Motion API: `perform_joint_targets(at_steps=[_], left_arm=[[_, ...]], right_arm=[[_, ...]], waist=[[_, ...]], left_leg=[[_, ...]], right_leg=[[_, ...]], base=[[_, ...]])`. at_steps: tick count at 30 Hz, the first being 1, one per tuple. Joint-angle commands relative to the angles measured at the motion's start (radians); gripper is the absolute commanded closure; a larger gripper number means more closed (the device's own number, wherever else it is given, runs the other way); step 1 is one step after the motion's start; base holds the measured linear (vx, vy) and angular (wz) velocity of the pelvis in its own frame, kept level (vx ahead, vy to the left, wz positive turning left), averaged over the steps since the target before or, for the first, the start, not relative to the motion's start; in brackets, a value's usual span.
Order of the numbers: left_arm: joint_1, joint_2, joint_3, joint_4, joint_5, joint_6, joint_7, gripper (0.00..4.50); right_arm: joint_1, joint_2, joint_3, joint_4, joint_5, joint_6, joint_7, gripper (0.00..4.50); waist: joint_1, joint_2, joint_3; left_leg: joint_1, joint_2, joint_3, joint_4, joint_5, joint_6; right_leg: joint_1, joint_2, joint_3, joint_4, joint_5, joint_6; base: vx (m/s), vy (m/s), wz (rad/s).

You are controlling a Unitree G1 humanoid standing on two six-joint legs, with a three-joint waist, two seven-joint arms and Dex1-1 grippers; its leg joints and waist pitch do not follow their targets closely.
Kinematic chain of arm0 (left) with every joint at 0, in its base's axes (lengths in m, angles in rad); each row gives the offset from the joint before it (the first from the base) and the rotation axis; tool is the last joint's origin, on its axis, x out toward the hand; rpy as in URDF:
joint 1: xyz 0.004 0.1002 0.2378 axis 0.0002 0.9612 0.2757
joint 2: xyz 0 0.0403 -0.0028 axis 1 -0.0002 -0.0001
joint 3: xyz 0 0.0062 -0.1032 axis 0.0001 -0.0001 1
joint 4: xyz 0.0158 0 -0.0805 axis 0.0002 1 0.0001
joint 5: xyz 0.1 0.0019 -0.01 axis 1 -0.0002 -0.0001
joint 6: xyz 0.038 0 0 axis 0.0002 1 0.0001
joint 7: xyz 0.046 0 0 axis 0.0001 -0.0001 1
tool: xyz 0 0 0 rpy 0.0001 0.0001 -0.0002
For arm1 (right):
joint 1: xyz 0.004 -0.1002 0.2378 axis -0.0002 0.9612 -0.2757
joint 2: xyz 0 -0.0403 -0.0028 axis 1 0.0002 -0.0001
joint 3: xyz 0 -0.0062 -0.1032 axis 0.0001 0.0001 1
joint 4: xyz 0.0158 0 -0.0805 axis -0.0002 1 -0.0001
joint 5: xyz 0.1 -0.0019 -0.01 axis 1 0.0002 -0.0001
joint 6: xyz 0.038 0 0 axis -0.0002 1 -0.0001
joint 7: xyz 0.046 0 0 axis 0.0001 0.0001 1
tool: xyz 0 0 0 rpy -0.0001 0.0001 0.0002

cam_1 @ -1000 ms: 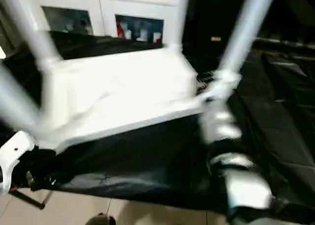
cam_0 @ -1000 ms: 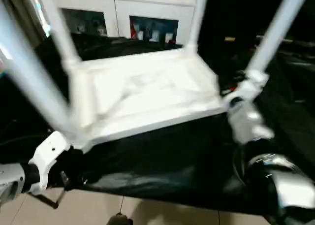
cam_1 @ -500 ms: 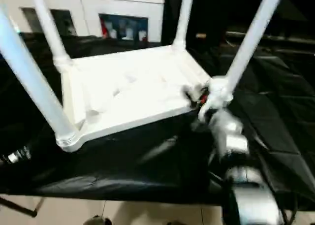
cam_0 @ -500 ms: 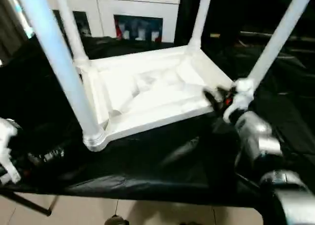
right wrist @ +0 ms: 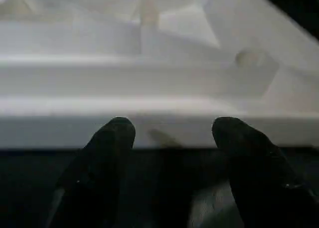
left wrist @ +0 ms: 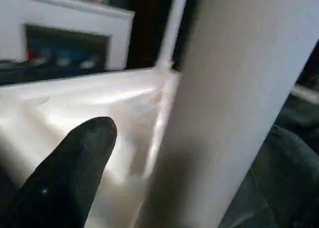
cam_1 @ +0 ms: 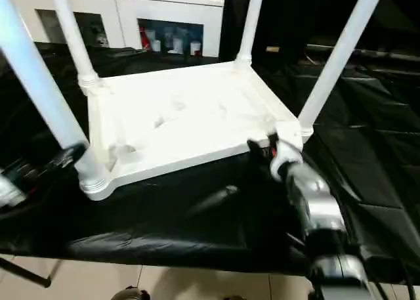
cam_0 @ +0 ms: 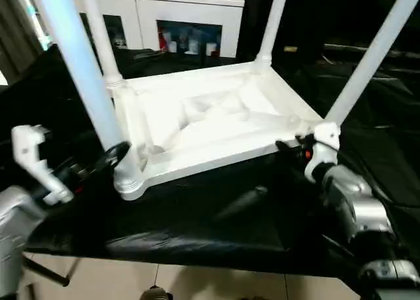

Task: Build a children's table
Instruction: Rotate table base

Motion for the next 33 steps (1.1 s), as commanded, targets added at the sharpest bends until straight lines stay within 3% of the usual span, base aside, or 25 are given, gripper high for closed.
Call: perform_joint_targets(at_steps=[1, 7, 11, 12, 14, 15, 17, 18, 20, 23, 27, 28, 33], left_arm=[[-0.037, -0.024, -0.037, -0.016, -0.045, 0.038, 0.002, 0.01], [-0.081, -0.026, -0.119, -0.07, -0.158, 0.143, -0.059, 0.01], [-0.08, 0.017, -0.169, -0.132, -0.252, 0.257, -0.137, 0.01], [-0.082, 0.021, -0.173, -0.138, -0.265, 0.27, -0.142, 0.01], [-0.091, 0.025, -0.193, -0.157, -0.295, 0.297, -0.156, 0.01], [-0.097, 0.023, -0.207, -0.163, -0.3, 0.299, -0.161, 0.01], [-0.109, 0.014, -0.23, -0.165, -0.294, 0.293, -0.165, 0.01], [-0.136, -0.013, -0.267, -0.154, -0.282, 0.283, -0.164, 0.01], [-0.159, -0.035, -0.291, -0.142, -0.277, 0.28, -0.158, 0.01], [-0.201, -0.092, -0.353, -0.102, -0.253, 0.262, -0.16, 0.01], [-0.251, -0.159, -0.433, -0.049, -0.218, 0.23, -0.168, 0.01], [-0.27, -0.181, -0.454, -0.029, -0.204, 0.219, -0.17, 0.01], [-0.34, -0.256, -0.521, 0.074, -0.114, 0.133, -0.155, 0.01]], right_arm=[[0.012, -0.009, -0.008, -0.066, -0.021, 0.061, -0.039, 1.56], [-0.011, 0.001, 0.007, -0.021, -0.072, 0.061, -0.098, 1.56], [-0.058, 0.023, 0.038, 0.053, -0.093, 0.063, -0.113, 1.56], [-0.063, 0.026, 0.042, 0.061, -0.096, 0.067, -0.114, 1.56], [-0.096, 0.041, 0.052, 0.126, -0.104, 0.053, -0.109, 1.56], [-0.114, 0.05, 0.056, 0.163, -0.107, 0.042, -0.108, 1.56], [-0.141, 0.065, 0.059, 0.212, -0.109, 0.026, -0.104, 1.56], [-0.183, 0.088, 0.066, 0.284, -0.122, 0.002, -0.105, 1.56], [-0.214, 0.102, 0.073, 0.331, -0.13, -0.015, -0.104, 1.56], [-0.263, 0.137, 0.088, 0.375, -0.133, -0.032, -0.084, 1.56], [-0.316, 0.179, 0.112, 0.436, -0.149, -0.064, -0.057, 1.56], [-0.331, 0.194, 0.119, 0.461, -0.157, -0.078, -0.049, 1.56], [-0.36, 0.242, 0.142, 0.521, -0.186, -0.114, -0.036, 1.56]], waist=[[-0.001, 0.015, -0.061], [-0.003, 0.02, -0.058], [-0.006, 0.014, -0.061], [-0.008, 0.017, -0.06], [-0.012, 0.008, -0.061], [-0.015, 0.009, -0.061], [-0.02, 0.009, -0.062], [-0.024, -0.002, -0.063], [-0.027, 0.003, -0.062], [-0.033, -0.003, -0.063], [-0.046, -0.005, -0.071], [-0.051, -0.011, -0.074], [-0.057, -0.009, -0.076]], left_leg=[[0.017, -0.001, 0.004, -0.077, -0.352, -0.035], [0.022, -0.002, 0.006, -0.076, -0.382, -0.051], [0.022, -0.003, 0.006, -0.075, -0.371, -0.052], [0.021, -0.003, 0.007, -0.075, -0.365, -0.052], [0.018, -0.004, 0.008, -0.073, -0.346, -0.05], [0.018, -0.005, 0.009, -0.073, -0.344, -0.05], [0.018, -0.004, 0.008, -0.073, -0.341, -0.05], [0.015, -0.004, 0.01, -0.072, -0.325, -0.046], [0.018, -0.003, 0.01, -0.071, -0.336, -0.052], [0.017, -0.002, 0.011, -0.071, -0.332, -0.051], [0.008, -0.004, 0.01, -0.067, -0.269, -0.042], [0.007, -0.004, 0.012, -0.063, -0.245, -0.033], [0.009, -0.002, 0.013, -0.059, -0.227, -0.014]], right_leg=[[0.035, -0.018, 0.014, -0.068, -0.237, -0.148], [0.028, -0.016, 0.013, -0.074, -0.283, -0.143], [0.03, -0.016, 0.012, -0.068, -0.268, -0.155], [0.03, -0.015, 0.012, -0.066, -0.253, -0.161], [0.036, -0.014, 0.012, -0.064, -0.236, -0.159], [0.035, -0.014, 0.012, -0.064, -0.24, -0.162], [0.036, -0.017, 0.012, -0.065, -0.25, -0.161], [0.039, -0.019, 0.012, -0.064, -0.25, -0.16], [0.037, -0.02, 0.013, -0.066, -0.276, -0.159], [0.038, -0.021, 0.014, -0.068, -0.272, -0.155], [0.051, -0.022, 0.012, -0.06, -0.199, -0.165], [0.054, -0.022, 0.013, -0.057, -0.167, -0.174], [0.056, -0.023, 0.013, -0.056, -0.145, -0.2]], base=[[0.0, 0.0, 0.0], [0.0, 0.0, 0.0], [0.0, 0.0, 0.0], [0.0, 0.0, 0.0], [0.0, 0.0, 0.0], [0.0, 0.0, 0.0], [0.0, 0.0, 0.0], [0.0, 0.0, 0.0], [0.0, 0.0, 0.0], [0.0, 0.0, 0.0], [0.0, 0.0, 0.0], [0.0, 0.0, 0.0], [0.0, 0.0, 0.0]])
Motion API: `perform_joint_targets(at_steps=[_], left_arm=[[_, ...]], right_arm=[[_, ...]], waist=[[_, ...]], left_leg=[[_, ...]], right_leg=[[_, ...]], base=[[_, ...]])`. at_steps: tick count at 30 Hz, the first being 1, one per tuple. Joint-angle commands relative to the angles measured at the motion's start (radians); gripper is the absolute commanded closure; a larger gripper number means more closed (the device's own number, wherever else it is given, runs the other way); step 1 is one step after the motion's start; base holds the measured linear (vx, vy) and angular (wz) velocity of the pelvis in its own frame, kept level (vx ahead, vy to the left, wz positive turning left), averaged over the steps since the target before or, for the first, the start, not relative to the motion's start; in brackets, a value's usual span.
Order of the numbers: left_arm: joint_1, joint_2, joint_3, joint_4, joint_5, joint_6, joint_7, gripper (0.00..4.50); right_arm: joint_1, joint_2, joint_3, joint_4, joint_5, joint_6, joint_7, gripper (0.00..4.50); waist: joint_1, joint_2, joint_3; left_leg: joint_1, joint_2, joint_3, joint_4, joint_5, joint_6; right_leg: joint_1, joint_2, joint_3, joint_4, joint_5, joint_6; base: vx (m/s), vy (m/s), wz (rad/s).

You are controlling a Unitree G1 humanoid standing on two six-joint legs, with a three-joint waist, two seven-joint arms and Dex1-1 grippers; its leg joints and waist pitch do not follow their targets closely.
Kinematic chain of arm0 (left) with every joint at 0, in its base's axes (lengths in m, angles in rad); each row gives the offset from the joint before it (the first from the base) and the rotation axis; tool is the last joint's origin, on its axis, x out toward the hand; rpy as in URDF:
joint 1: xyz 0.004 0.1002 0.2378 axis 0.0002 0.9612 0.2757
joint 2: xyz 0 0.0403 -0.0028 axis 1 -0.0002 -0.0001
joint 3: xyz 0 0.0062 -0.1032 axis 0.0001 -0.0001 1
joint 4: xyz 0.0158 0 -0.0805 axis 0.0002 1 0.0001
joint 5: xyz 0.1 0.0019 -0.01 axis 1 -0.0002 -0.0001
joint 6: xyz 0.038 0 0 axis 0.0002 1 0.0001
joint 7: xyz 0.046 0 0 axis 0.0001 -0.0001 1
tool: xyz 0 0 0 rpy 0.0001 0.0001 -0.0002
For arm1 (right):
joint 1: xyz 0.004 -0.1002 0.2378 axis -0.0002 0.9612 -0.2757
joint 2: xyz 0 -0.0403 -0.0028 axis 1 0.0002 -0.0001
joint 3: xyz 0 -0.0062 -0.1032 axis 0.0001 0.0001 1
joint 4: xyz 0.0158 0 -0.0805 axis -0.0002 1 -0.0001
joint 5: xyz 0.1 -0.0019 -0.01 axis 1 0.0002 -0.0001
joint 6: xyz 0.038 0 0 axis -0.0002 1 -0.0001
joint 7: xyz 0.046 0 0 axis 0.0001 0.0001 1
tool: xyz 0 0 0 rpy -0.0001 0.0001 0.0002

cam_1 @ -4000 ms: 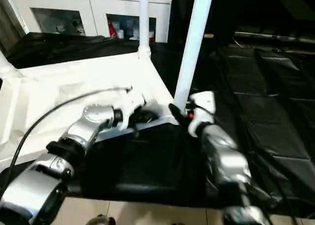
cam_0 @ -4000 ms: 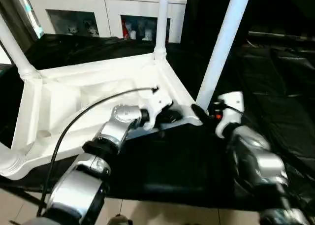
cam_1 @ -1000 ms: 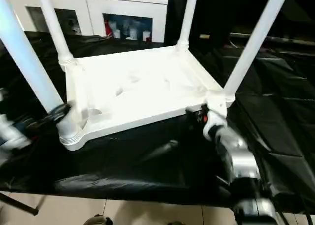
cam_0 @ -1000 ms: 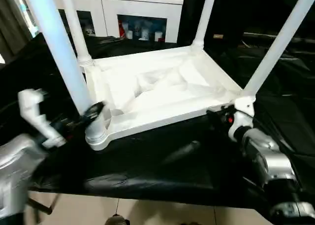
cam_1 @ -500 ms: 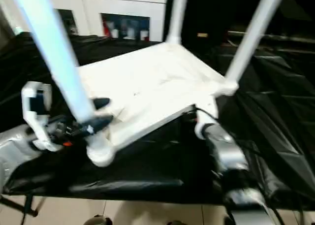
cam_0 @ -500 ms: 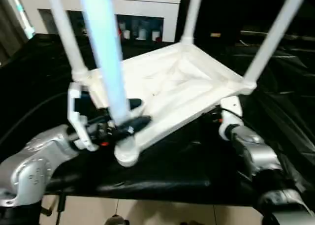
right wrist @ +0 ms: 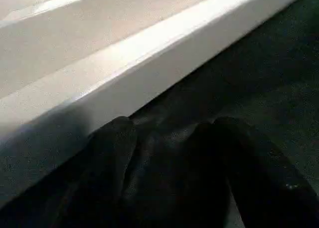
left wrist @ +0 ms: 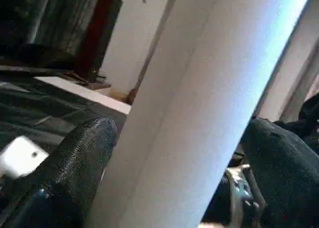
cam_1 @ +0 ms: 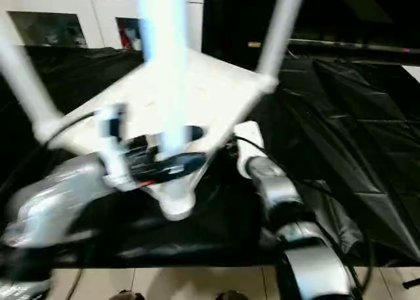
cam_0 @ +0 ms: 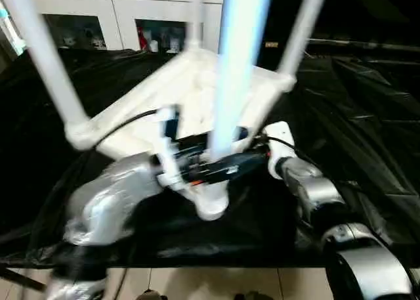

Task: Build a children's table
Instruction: Rotate table base

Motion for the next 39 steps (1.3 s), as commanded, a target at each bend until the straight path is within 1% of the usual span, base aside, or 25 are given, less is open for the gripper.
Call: perform_joint_targets(at_steps=[1, 3, 5, 7, 10, 13, 14, 15, 16, 18, 21, 23, 25, 26, 28, 29, 30, 31, 32, 33, 34, 36, 37, 38, 39], left_arm=[[-0.034, -0.03, -0.06, 0.036, 0.046, -0.042, 0.002, 0.01], [-0.041, -0.039, -0.066, 0.051, 0.059, -0.058, 0.003, 0.01], [-0.068, -0.081, -0.078, 0.117, 0.108, -0.127, 0.029, 0.01], [-0.077, -0.091, -0.081, 0.14, 0.129, -0.151, 0.042, 0.01], [-0.095, -0.099, -0.086, 0.197, 0.193, -0.199, 0.088, 0.01], [-0.123, -0.077, -0.098, 0.302, 0.318, -0.286, 0.167, 0.01], [-0.125, -0.07, -0.096, 0.316, 0.336, -0.301, 0.181, 0.01], [-0.125, -0.07, -0.096, 0.317, 0.338, -0.304, 0.181, 0.01], [-0.122, -0.064, -0.089, 0.329, 0.35, -0.329, 0.173, 0.01], [-0.114, -0.062, -0.084, 0.316, 0.342, -0.332, 0.16, 0.01], [-0.09, -0.039, -0.088, 0.272, 0.324, -0.329, 0.11, 0.01], [-0.071, -0.005, -0.095, 0.238, 0.299, -0.311, 0.048, 0.01], [-0.053, 0.051, -0.114, 0.218, 0.308, -0.326, -0.018, 0.01], [-0.045, 0.088, -0.13, 0.219, 0.328, -0.344, -0.053, 0.01], [-0.041, 0.131, -0.148, 0.23, 0.356, -0.358, -0.09, 0.01], [-0.043, 0.164, -0.161, 0.255, 0.381, -0.374, -0.119, 0.01], [-0.046, 0.184, -0.168, 0.272, 0.398, -0.385, -0.136, 0.01], [-0.06, 0.216, -0.182, 0.316, 0.433, -0.408, -0.163, 0.17], [-0.074, 0.237, -0.198, 0.353, 0.465, -0.43, -0.174, 0.17], [-0.087, 0.248, -0.21, 0.386, 0.495, -0.456, -0.172, 0.34], [-0.1, 0.255, -0.222, 0.416, 0.522, -0.482, -0.167, 0.34], [-0.108, 0.258, -0.229, 0.436, 0.54, -0.501, -0.163, 0.46], [-0.139, 0.256, -0.249, 0.501, 0.577, -0.537, -0.151, 0.46], [-0.151, 0.252, -0.253, 0.528, 0.584, -0.547, -0.156, 0.58], [-0.163, 0.247, -0.26, 0.553, 0.593, -0.556, -0.16, 0.76]], right_arm=[[-0.035, 0.058, 0.048, 0.018, -0.007, -0.029, 0.049, 1.56], [-0.037, 0.064, 0.048, 0.022, -0.007, -0.033, 0.054, 1.56], [-0.045, 0.077, 0.05, 0.043, -0.012, -0.05, 0.054, 1.56], [-0.049, 0.078, 0.047, 0.053, -0.016, -0.058, 0.046, 1.56], [-0.055, 0.072, 0.032, 0.07, -0.019, -0.074, 0.02, 1.56], [-0.057, 0.04, 0.0, 0.083, -0.017, -0.092, -0.01, 1.56], [-0.055, 0.03, -0.008, 0.082, -0.01, -0.091, -0.007, 1.56], [-0.055, 0.029, -0.01, 0.082, -0.009, -0.092, -0.007, 1.56], [-0.052, 0.005, -0.024, 0.084, -0.003, -0.097, 0.002, 1.56], [-0.048, -0.014, -0.03, 0.082, -0.002, -0.103, 0.01, 1.56], [-0.035, -0.051, -0.043, 0.06, 0.013, -0.112, 0.054, 1.56], [-0.019, -0.079, -0.038, 0.029, 0.019, -0.122, 0.114, 1.56], [0.007, -0.116, -0.027, -0.02, 0.021, -0.129, 0.187, 1.56], [0.024, -0.14, -0.019, -0.053, 0.023, -0.132, 0.232, 1.56], [0.044, -0.168, -0.009, -0.089, 0.026, -0.132, 0.283, 1.56], [0.067, -0.196, -0.002, -0.14, 0.036, -0.125, 0.336, 1.56], [0.082, -0.213, 0.003, -0.173, 0.043, -0.119, 0.37, 1.56], [0.121, -0.257, 0.014, -0.272, 0.066, -0.096, 0.457, 1.56], [0.142, -0.281, 0.02, -0.328, 0.08, -0.079, 0.504, 1.56], [0.157, -0.299, 0.025, -0.369, 0.091, -0.062, 0.54, 1.56], [0.17, -0.316, 0.032, -0.405, 0.099, -0.048, 0.57, 1.56], [0.18, -0.328, 0.036, -0.433, 0.104, -0.036, 0.593, 1.56], [0.219, -0.38, 0.055, -0.538, 0.126, 0.014, 0.673, 1.56], [0.235, -0.401, 0.062, -0.583, 0.135, 0.039, 0.702, 1.56], [0.253, -0.425, 0.072, -0.633, 0.146, 0.065, 0.732, 1.56]], waist=[[0.014, 0.0, -0.078], [0.011, 0.0, -0.079], [0.012, 0.002, -0.08], [0.014, 0.002, -0.081], [0.015, 0.003, -0.082], [0.018, -0.001, -0.082], [0.02, 0.001, -0.083], [0.022, 0.001, -0.083], [0.029, -0.002, -0.085], [0.035, -0.003, -0.085], [0.039, -0.006, -0.085], [0.042, -0.007, -0.085], [0.044, -0.008, -0.085], [0.045, -0.007, -0.083], [0.049, -0.007, -0.083], [0.05, -0.004, -0.083], [0.054, -0.004, -0.081], [0.057, -0.003, -0.078], [0.06, -0.004, -0.08], [0.063, -0.004, -0.08], [0.063, -0.005, -0.081], [0.063, -0.006, -0.081], [0.064, -0.004, -0.081], [0.072, -0.004, -0.081], [0.074, -0.002, -0.084]], left_leg=[[0.01, -0.004, 0.013, -0.06, -0.229, -0.009], [0.011, -0.003, 0.012, -0.06, -0.234, -0.004], [0.015, -0.002, 0.013, -0.059, -0.243, 0.0], [0.013, -0.001, 0.012, -0.059, -0.243, 0.0], [0.015, 0.0, 0.012, -0.058, -0.244, 0.004], [0.014, 0.0, 0.011, -0.058, -0.249, 0.005], [0.017, 0.0, 0.011, -0.058, -0.252, 0.004], [0.017, 0.0, 0.01, -0.058, -0.25, 0.004], [0.018, 0.002, 0.011, -0.056, -0.236, 0.005], [0.017, 0.001, 0.013, -0.054, -0.224, 0.007], [0.015, 0.001, 0.014, -0.054, -0.23, 0.013], [0.015, 0.0, 0.014, -0.052, -0.23, 0.021], [0.012, 0.002, 0.013, -0.052, -0.222, 0.027], [0.016, 0.002, 0.015, -0.053, -0.225, 0.029], [0.016, 0.002, 0.014, -0.054, -0.227, 0.031], [0.018, 0.003, 0.013, -0.055, -0.237, 0.026], [0.019, 0.001, 0.013, -0.056, -0.245, 0.026], [0.023, 0.003, 0.013, -0.057, -0.263, 0.03], [0.022, 0.003, 0.013, -0.057, -0.262, 0.031], [0.021, 0.002, 0.011, -0.058, -0.255, 0.033], [0.021, 0.003, 0.011, -0.057, -0.251, 0.031], [0.019, 0.003, 0.01, -0.059, -0.26, 0.021], [0.02, 0.004, 0.01, -0.057, -0.263, 0.019], [0.024, 0.006, 0.01, -0.056, -0.263, 0.024], [0.022, 0.005, 0.009, -0.056, -0.254, 0.026]], right_leg=[[0.057, -0.026, 0.012, -0.059, -0.148, -0.195], [0.057, -0.026, 0.012, -0.059, -0.15, -0.202], [0.056, -0.026, 0.012, -0.06, -0.149, -0.213], [0.059, -0.028, 0.012, -0.059, -0.144, -0.219], [0.058, -0.027, 0.011, -0.057, -0.135, -0.218], [0.059, -0.028, 0.011, -0.061, -0.158, -0.202], [0.057, -0.028, 0.012, -0.059, -0.164, -0.197], [0.058, -0.029, 0.011, -0.059, -0.164, -0.198], [0.058, -0.03, 0.011, -0.056, -0.146, -0.206], [0.058, -0.03, 0.011, -0.053, -0.12, -0.22], [0.06, -0.031, 0.011, -0.053, -0.124, -0.227], [0.059, -0.031, 0.01, -0.053, -0.133, -0.227], [0.06, -0.032, 0.011, -0.052, -0.139, -0.223], [0.056, -0.028, 0.011, -0.054, -0.146, -0.221], [0.056, -0.028, 0.011, -0.054, -0.158, -0.214], [0.054, -0.028, 0.01, -0.055, -0.172, -0.214], [0.054, -0.026, 0.01, -0.059, -0.185, -0.205], [0.053, -0.024, 0.012, -0.063, -0.2, -0.193], [0.054, -0.025, 0.013, -0.061, -0.201, -0.185], [0.056, -0.023, 0.012, -0.061, -0.2, -0.177], [0.056, -0.026, 0.013, -0.059, -0.195, -0.177], [0.054, -0.03, 0.012, -0.061, -0.211, -0.189], [0.054, -0.03, 0.012, -0.061, -0.215, -0.191], [0.054, -0.03, 0.014, -0.061, -0.208, -0.185], [0.057, -0.032, 0.014, -0.058, -0.197, -0.189]], base=[[0.0, 0.0, 0.0], [0.0, 0.0, 0.0], [0.0, 0.0, 0.0], [0.0, 0.0, 0.0], [0.0, 0.0, 0.0], [0.0, 0.0, 0.0], [0.0, 0.0, 0.0], [0.0, 0.0, 0.0], [0.0, 0.0, 0.0], [0.0, 0.0, 0.0], [0.0, 0.0, 0.0], [0.0, 0.0, 0.0], [0.0, 0.0, 0.0], [0.0, 0.0, 0.0], [0.0, 0.0, 0.0], [0.0, 0.0, 0.0], [0.0, 0.0, 0.0], [0.0, 0.0, 0.0], [0.0, 0.0, 0.0], [0.0, 0.0, 0.0], [0.0, 0.0, 0.0], [0.0, 0.0, 0.0], [0.0, 0.0, 0.0], [0.0, 0.0, 0.0], [0.0, 0.0, 0.0]])
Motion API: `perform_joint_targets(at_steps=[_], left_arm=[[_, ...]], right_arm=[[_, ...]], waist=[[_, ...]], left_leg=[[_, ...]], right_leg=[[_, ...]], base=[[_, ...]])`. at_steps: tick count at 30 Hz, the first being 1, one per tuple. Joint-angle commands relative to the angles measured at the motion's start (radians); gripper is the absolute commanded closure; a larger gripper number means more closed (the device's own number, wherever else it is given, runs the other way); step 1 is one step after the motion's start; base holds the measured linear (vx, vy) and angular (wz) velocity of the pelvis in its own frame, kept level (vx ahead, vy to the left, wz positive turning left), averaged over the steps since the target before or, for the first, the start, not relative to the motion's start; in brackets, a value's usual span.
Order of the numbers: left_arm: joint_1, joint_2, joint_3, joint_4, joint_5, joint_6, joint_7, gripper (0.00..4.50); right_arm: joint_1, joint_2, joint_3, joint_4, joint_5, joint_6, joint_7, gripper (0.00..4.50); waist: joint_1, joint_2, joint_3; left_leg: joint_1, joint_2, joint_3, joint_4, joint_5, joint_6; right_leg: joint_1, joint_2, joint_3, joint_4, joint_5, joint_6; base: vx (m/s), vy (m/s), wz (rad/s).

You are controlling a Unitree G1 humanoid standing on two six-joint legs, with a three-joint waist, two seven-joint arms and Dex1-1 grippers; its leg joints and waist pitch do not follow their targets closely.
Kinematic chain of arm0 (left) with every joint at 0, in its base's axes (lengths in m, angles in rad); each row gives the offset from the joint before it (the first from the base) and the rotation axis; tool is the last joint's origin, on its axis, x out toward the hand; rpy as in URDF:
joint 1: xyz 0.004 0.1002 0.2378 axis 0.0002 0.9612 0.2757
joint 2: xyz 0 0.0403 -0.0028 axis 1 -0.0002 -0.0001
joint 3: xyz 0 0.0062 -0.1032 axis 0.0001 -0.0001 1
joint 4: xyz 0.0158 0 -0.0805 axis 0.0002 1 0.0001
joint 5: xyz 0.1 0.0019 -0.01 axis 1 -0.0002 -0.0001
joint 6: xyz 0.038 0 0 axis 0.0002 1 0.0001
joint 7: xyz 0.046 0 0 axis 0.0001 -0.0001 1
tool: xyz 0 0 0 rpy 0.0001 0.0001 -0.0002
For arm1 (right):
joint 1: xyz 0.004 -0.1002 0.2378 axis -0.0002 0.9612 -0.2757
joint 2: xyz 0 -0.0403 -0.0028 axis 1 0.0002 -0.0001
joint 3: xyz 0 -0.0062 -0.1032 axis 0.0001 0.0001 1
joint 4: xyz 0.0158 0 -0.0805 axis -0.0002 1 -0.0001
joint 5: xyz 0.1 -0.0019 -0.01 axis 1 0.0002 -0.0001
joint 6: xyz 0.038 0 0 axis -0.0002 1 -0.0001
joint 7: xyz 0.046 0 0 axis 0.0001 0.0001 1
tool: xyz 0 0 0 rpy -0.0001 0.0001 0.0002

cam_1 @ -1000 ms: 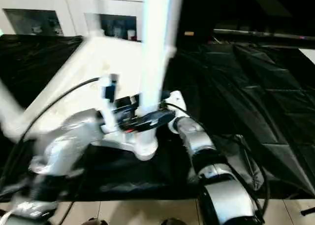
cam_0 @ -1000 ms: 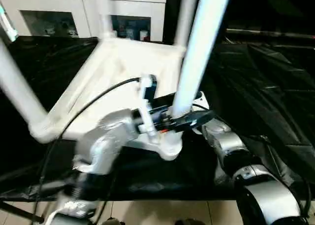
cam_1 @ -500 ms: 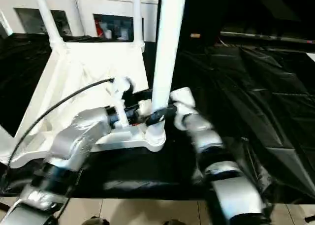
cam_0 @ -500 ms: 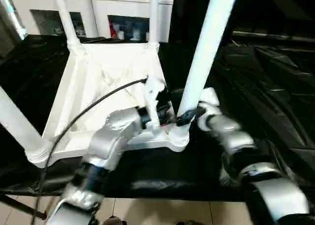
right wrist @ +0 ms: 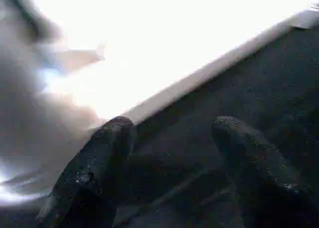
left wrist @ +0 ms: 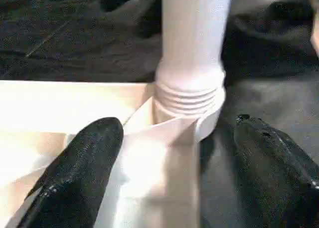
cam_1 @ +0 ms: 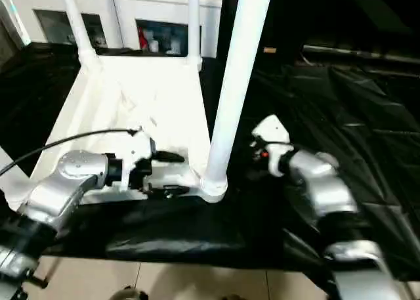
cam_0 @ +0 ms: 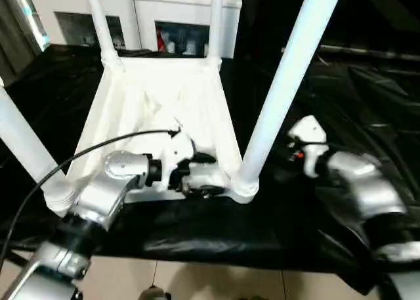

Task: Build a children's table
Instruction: Rotate table base, then rotate leg to tighten

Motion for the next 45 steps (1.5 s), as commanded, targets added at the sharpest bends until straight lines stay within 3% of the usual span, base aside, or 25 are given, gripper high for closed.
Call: perform_joint_targets(at_steps=[1, 4, 15, 21, 28, 38, 39, 45], left_arm=[[-0.03, -0.007, -0.02, 0.05, 0.034, -0.034, -0.013, 0.78], [-0.055, -0.028, -0.024, 0.104, 0.045, -0.041, -0.027, 1.11], [-0.056, -0.054, -0.037, 0.162, 0.066, -0.065, -0.073, 1.88], [-0.062, -0.036, -0.063, 0.192, 0.117, -0.085, -0.072, 2.38], [-0.059, -0.032, -0.052, 0.197, 0.119, -0.075, -0.088, 2.82], [-0.051, -0.01, -0.04, 0.193, 0.116, -0.054, -0.12, 3.77], [-0.051, -0.005, -0.039, 0.193, 0.119, -0.052, -0.125, 4.02], [-0.054, 0.006, -0.048, 0.195, 0.135, -0.051, -0.136, 4.42]], right_arm=[[0.028, -0.045, 0.019, -0.106, 0.031, 0.065, 0.07, 1.56], [0.064, -0.087, 0.027, -0.203, 0.059, 0.143, 0.115, 1.56], [0.13, -0.136, 0.032, -0.317, 0.088, 0.252, 0.144, 1.56], [0.143, -0.146, 0.038, -0.341, 0.086, 0.275, 0.148, 1.56], [0.154, -0.154, 0.042, -0.363, 0.094, 0.296, 0.146, 1.56], [0.153, -0.161, 0.049, -0.366, 0.094, 0.303, 0.155, 1.56], [0.153, -0.161, 0.05, -0.366, 0.092, 0.304, 0.156, 1.56], [0.152, -0.166, 0.051, -0.361, 0.087, 0.298, 0.159, 1.56]], waist=[[0.003, -0.004, -0.081], [0.008, -0.002, -0.081], [0.011, 0.0, -0.081], [0.009, 0.001, -0.081], [0.009, 0.001, -0.082], [0.008, -0.001, -0.08], [0.007, -0.001, -0.079], [0.006, -0.002, -0.079]], left_leg=[[0.02, 0.004, 0.011, -0.066, -0.253, 0.028], [0.02, 0.006, 0.01, -0.066, -0.255, 0.027], [0.02, 0.007, 0.006, -0.067, -0.277, 0.016], [0.021, 0.008, 0.005, -0.067, -0.294, 0.01], [0.02, 0.008, 0.005, -0.067, -0.287, 0.011], [0.02, 0.008, 0.005, -0.067, -0.286, 0.011], [0.02, 0.008, 0.005, -0.068, -0.289, 0.011], [0.019, 0.008, 0.005, -0.069, -0.291, 0.01]], right_leg=[[0.052, -0.028, 0.015, -0.066, -0.197, -0.185], [0.051, -0.031, 0.015, -0.065, -0.195, -0.2], [0.051, -0.036, 0.013, -0.067, -0.211, -0.213], [0.049, -0.038, 0.013, -0.07, -0.236, -0.206], [0.05, -0.038, 0.013, -0.068, -0.226, -0.21], [0.048, -0.039, 0.013, -0.068, -0.244, -0.205], [0.047, -0.038, 0.013, -0.069, -0.248, -0.204], [0.047, -0.039, 0.014, -0.07, -0.26, -0.199]], base=[[0.0, 0.0, 0.0], [0.0, 0.0, 0.0], [0.0, 0.0, 0.0], [0.0, 0.0, 0.0], [0.0, 0.0, 0.0], [0.0, 0.0, 0.0], [0.0, 0.0, 0.0], [0.0, 0.0, 0.0]])
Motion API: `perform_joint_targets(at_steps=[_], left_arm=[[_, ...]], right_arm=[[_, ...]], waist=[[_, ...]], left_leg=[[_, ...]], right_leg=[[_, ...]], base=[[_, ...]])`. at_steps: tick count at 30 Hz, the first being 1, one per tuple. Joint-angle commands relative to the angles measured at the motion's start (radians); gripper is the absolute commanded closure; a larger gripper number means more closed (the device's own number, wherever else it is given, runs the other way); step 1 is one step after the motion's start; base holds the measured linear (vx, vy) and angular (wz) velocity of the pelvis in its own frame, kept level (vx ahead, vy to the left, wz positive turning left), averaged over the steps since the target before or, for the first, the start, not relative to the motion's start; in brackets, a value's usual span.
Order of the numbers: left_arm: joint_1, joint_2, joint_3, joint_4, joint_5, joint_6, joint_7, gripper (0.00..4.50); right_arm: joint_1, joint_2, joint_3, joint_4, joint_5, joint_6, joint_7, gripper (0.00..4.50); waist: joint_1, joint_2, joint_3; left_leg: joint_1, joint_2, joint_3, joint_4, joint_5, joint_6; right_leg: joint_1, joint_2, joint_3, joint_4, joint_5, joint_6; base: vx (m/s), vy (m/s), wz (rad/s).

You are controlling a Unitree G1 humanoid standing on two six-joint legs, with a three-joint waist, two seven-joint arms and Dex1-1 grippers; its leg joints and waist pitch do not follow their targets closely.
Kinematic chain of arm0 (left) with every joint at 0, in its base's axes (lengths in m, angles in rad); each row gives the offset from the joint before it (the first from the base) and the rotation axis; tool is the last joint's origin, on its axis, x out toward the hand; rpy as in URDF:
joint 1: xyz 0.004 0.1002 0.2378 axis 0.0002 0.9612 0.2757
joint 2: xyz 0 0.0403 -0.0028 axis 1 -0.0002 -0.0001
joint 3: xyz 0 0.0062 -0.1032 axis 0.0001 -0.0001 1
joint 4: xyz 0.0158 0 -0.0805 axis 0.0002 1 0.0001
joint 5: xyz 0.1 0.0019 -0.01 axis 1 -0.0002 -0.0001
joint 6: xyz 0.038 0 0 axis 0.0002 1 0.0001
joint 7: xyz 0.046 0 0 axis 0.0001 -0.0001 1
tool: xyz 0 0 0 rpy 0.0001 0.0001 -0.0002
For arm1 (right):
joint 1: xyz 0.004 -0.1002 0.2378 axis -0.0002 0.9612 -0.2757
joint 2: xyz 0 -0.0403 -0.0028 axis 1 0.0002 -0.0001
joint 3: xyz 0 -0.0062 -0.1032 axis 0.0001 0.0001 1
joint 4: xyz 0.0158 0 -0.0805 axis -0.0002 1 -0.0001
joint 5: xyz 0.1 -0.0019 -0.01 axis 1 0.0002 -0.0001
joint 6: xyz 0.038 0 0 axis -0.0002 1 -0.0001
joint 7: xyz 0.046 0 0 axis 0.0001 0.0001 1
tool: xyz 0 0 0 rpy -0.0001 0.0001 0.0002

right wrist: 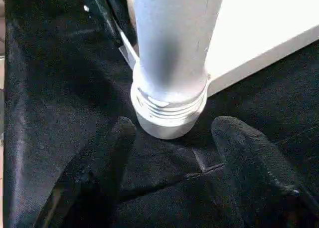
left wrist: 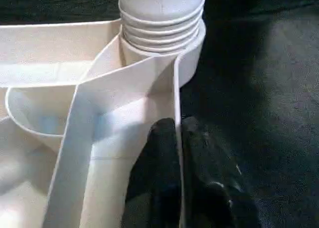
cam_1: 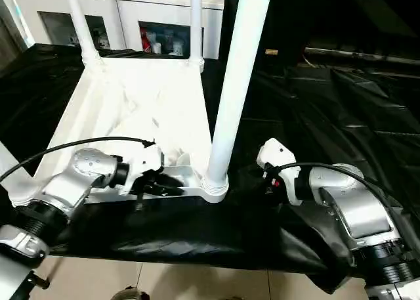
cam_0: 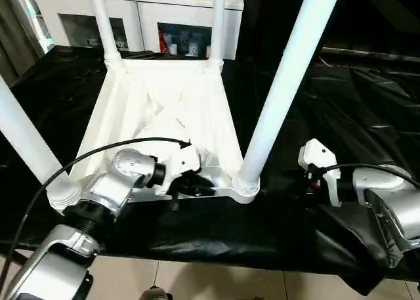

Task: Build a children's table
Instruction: Rotate leg to tighten

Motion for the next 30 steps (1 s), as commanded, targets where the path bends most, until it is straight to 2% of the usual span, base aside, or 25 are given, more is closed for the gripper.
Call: perform_joint_targets(at_steps=[1, 10, 13, 14, 16, 18, 21, 24, 25, 27, 30], left_arm=[[-0.003, 0.017, -0.011, 0.015, 0.032, 0.015, -0.002, 4.42], [0.002, 0.013, -0.015, 0.009, 0.044, 0.024, -0.001, 4.42], [0.009, 0.001, 0.0, -0.004, 0.033, 0.059, 0.024, 4.5], [0.022, -0.019, 0.019, -0.035, 0.01, 0.115, 0.052, 4.5], [0.031, -0.034, 0.031, -0.058, -0.006, 0.153, 0.07, 4.5], [0.051, -0.044, 0.031, -0.1, -0.02, 0.179, 0.073, 4.5], [0.062, -0.05, 0.031, -0.12, -0.026, 0.185, 0.075, 4.5], [0.077, -0.056, 0.033, -0.154, -0.024, 0.203, 0.083, 4.5], [0.079, -0.055, 0.035, -0.161, -0.022, 0.209, 0.086, 4.5], [0.082, -0.054, 0.037, -0.17, -0.02, 0.217, 0.089, 4.5], [0.087, -0.048, 0.038, -0.185, -0.016, 0.229, 0.096, 4.5]], right_arm=[[-0.001, -0.02, -0.001, -0.012, 0.001, 0.0, 0.006, 1.56], [-0.008, 0.007, -0.013, -0.001, 0.015, -0.007, -0.016, 1.56], [-0.017, 0.054, -0.043, 0.021, 0.034, -0.013, -0.063, 1.2], [-0.01, 0.068, -0.046, 0.025, 0.04, -0.027, -0.066, 1.12], [-0.002, 0.067, -0.042, 0.023, 0.042, -0.036, -0.057, 1.03], [-0.001, 0.073, -0.036, 0.03, 0.022, -0.066, -0.076, 0.85], [-0.004, 0.078, -0.026, 0.038, 0.008, -0.082, -0.084, 0.65], [-0.021, 0.092, 0.011, 0.079, -0.031, -0.118, -0.091, 0.65], [-0.028, 0.094, 0.02, 0.096, -0.044, -0.13, -0.095, 0.65], [-0.033, 0.095, 0.028, 0.109, -0.053, -0.142, -0.097, 0.65], [-0.047, 0.103, 0.042, 0.143, -0.069, -0.175, -0.104, 0.65]], waist=[[0.005, -0.006, -0.076], [0.004, -0.007, -0.073], [0.002, -0.008, -0.073], [0.002, -0.006, -0.072], [0.002, -0.007, -0.07], [0.002, -0.013, -0.068], [-0.001, -0.012, -0.07], [-0.003, -0.018, -0.068], [-0.004, -0.023, -0.066], [-0.004, -0.019, -0.067], [-0.005, -0.02, -0.064]], left_leg=[[0.018, 0.008, 0.005, -0.069, -0.292, 0.01], [0.019, 0.009, 0.005, -0.07, -0.306, 0.007], [0.018, 0.007, 0.005, -0.07, -0.305, 0.005], [0.02, 0.008, 0.006, -0.07, -0.314, 0.003], [0.021, 0.01, 0.005, -0.071, -0.322, 0.003], [0.017, 0.008, 0.005, -0.073, -0.316, 0.008], [0.014, 0.006, 0.005, -0.073, -0.3, 0.012], [0.013, 0.006, 0.007, -0.071, -0.279, 0.026], [0.012, 0.006, 0.009, -0.071, -0.276, 0.029], [0.013, 0.005, 0.009, -0.07, -0.271, 0.032], [0.012, 0.006, 0.009, -0.072, -0.273, 0.032]], right_leg=[[0.047, -0.038, 0.013, -0.071, -0.262, -0.199], [0.043, -0.038, 0.014, -0.075, -0.298, -0.19], [0.043, -0.039, 0.014, -0.075, -0.299, -0.189], [0.04, -0.039, 0.014, -0.076, -0.306, -0.189], [0.039, -0.038, 0.013, -0.075, -0.304, -0.197], [0.041, -0.038, 0.012, -0.078, -0.319, -0.185], [0.042, -0.037, 0.011, -0.077, -0.312, -0.175], [0.041, -0.037, 0.011, -0.075, -0.289, -0.177], [0.04, -0.037, 0.012, -0.076, -0.29, -0.177], [0.039, -0.038, 0.012, -0.077, -0.301, -0.176], [0.039, -0.036, 0.012, -0.078, -0.3, -0.172]], base=[[0.0, 0.0, 0.0], [0.0, 0.0, 0.0], [0.0, 0.0, 0.0], [0.0, 0.0, 0.0], [0.0, 0.0, 0.0], [0.0, 0.0, 0.0], [0.0, 0.0, 0.0], [0.0, 0.0, 0.0], [0.0, 0.0, 0.0], [0.0, 0.0, 0.0], [0.0, 0.0, 0.0]])
